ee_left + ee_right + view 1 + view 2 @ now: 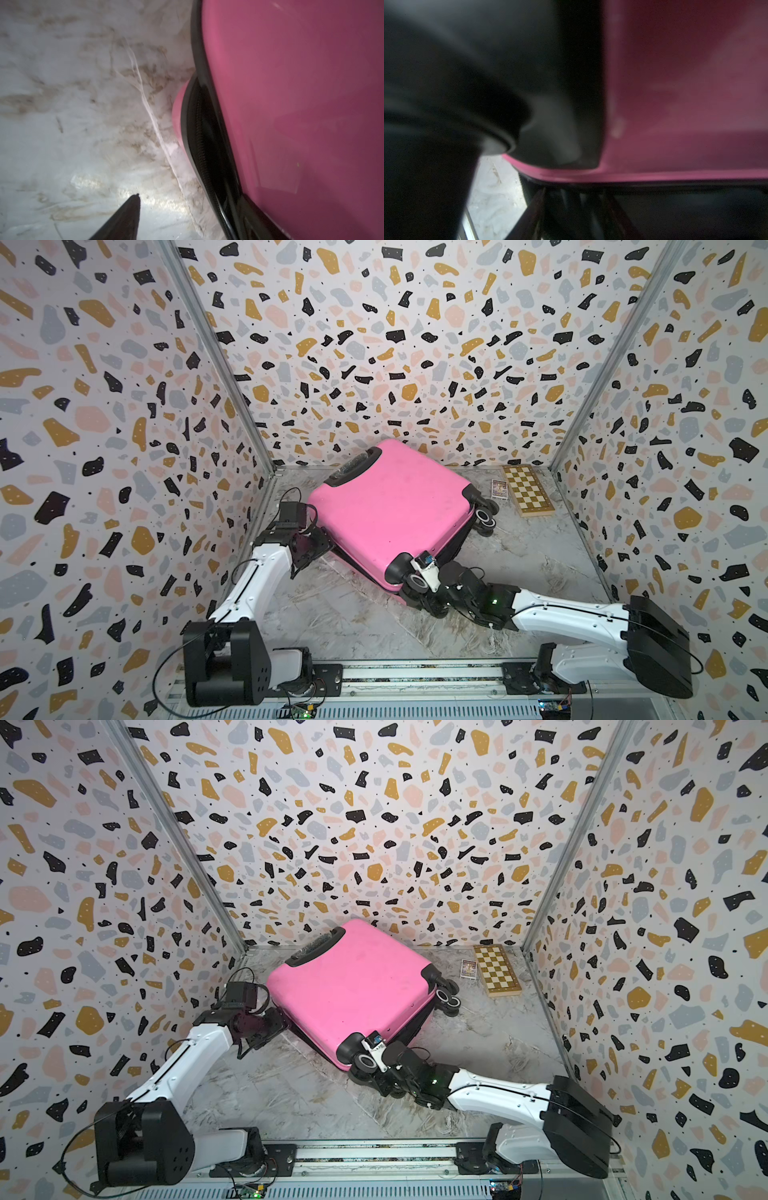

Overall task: Close the suitcase zippers
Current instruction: Adjust the suitcase at the center of the board.

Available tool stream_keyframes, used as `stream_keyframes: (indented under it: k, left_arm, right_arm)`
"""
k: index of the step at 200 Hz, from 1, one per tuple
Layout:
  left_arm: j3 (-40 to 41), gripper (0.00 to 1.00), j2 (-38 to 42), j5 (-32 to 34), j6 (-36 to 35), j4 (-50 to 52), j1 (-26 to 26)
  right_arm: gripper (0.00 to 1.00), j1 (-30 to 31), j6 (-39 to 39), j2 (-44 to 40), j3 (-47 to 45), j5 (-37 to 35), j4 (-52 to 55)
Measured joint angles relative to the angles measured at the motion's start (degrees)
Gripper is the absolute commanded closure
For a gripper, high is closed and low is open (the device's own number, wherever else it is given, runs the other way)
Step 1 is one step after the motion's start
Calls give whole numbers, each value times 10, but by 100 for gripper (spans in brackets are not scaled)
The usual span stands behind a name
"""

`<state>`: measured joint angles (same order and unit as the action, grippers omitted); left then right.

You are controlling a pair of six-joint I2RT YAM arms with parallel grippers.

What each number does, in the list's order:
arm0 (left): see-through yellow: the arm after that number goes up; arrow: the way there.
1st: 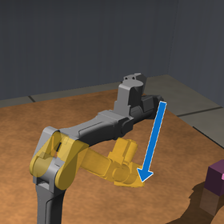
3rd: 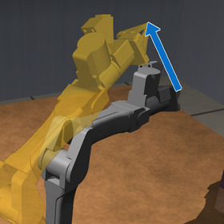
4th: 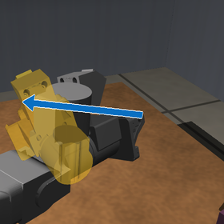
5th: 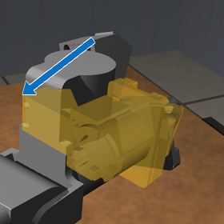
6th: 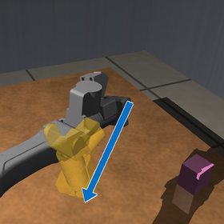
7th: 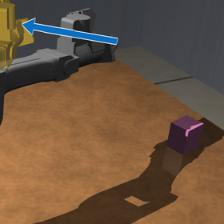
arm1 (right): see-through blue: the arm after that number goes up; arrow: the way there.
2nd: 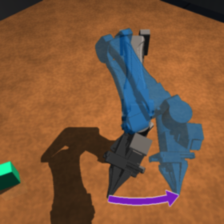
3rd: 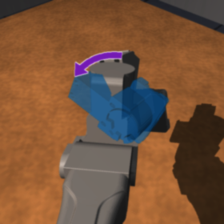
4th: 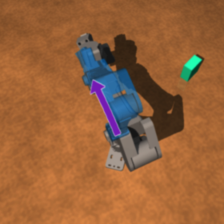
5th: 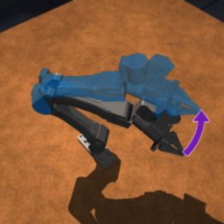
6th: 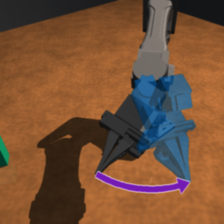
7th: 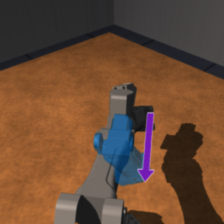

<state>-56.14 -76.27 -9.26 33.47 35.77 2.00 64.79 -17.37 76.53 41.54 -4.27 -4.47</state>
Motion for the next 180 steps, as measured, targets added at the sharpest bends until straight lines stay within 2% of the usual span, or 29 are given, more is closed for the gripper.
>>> stream_keyframes:
  k: [25, 50, 76, 115, 143, 162, 180]
  left_arm:
    - [-59, 22, -34, 10, -20, 7, 19]
    - [-69, 14, 1, 24, -43, 28, 21]
    - [-70, 11, 72, 43, -69, 68, 21]
    - [-93, 11, 179, 35, -86, 144, 14]
    - [-93, 10, 259, 17, -68, 185, -40]
    - [-84, 11, 301, 10, -42, 204, -98]
    - [-78, 11, 316, 5, -20, 218, -152]
  right_arm:
    - [47, 47, -4, 76, 79, -39, 12]
    - [44, 72, -1, 88, 99, -63, 20]
    - [40, 72, -2, 44, 68, -82, 33]
    - [39, 49, -7, -90, 23, -116, 70]
    - [38, -57, -2, -183, 18, -107, 103]
    - [38, -178, 19, -233, 21, -68, 122]
    - [38, -294, 42, -241, 43, -24, 142]
